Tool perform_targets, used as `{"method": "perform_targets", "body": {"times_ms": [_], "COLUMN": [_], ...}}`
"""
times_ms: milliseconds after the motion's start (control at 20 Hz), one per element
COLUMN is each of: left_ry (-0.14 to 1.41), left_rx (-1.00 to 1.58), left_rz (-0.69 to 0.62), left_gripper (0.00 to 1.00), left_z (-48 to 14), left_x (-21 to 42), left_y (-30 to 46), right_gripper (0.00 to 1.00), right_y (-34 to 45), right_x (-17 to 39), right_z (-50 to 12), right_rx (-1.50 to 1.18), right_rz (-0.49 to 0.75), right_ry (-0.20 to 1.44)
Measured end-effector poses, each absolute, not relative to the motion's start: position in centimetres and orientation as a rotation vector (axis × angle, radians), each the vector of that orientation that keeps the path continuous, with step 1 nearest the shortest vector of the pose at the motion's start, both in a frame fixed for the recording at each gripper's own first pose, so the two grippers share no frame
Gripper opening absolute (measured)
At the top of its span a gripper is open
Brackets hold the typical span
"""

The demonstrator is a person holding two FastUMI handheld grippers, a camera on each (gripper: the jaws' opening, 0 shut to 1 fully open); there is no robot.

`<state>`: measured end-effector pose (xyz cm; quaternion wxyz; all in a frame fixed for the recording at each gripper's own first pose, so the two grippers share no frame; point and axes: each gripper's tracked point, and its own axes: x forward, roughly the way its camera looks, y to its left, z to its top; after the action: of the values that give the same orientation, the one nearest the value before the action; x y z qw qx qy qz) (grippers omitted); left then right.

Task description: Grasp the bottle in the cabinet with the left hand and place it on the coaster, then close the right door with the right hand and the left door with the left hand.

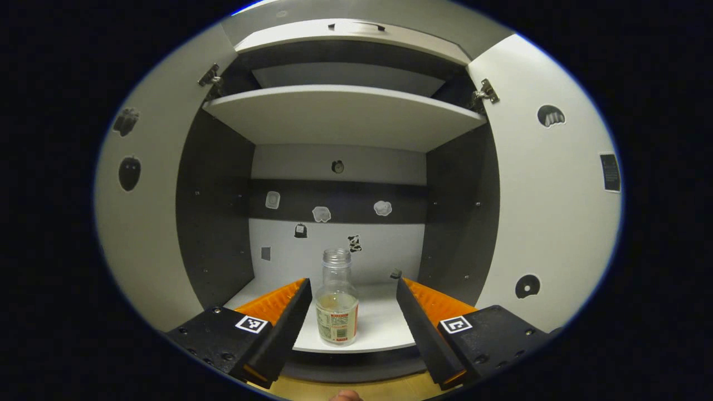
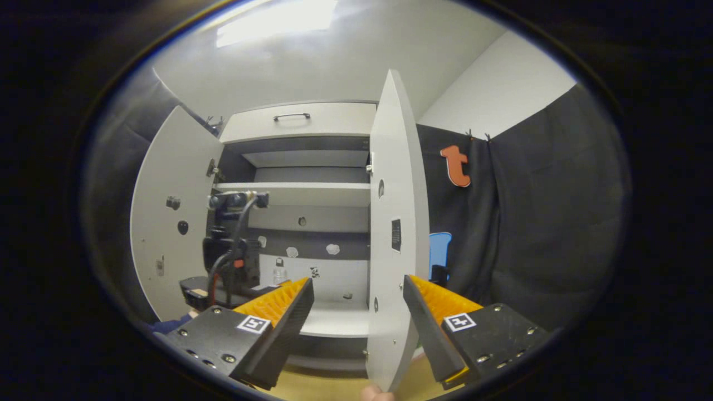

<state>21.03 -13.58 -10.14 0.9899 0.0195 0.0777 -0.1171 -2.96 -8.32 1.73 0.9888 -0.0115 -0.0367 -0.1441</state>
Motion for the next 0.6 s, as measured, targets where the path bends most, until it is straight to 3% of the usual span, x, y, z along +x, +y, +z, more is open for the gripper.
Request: {"method": "perform_targets", "body": {"times_ms": [500, 600], "left_ry": [0.219, 0.217], "left_rx": [0.071, 0.063], "left_rz": [-0.135, -0.145], "left_gripper": [0.95, 0.68], "left_z": [-14.2, -14.2], "left_x": [27.9, 28.7], "left_y": [-12.5, -12.5], "right_gripper": [0.98, 0.98], "right_y": [-8.5, -8.5], "right_x": [-2.7, -2.8], "right_z": [1.1, 1.0], "right_rx": [-0.008, -0.01], "right_rz": [-0.278, -0.275], "right_ry": [-0.062, -0.06]}}
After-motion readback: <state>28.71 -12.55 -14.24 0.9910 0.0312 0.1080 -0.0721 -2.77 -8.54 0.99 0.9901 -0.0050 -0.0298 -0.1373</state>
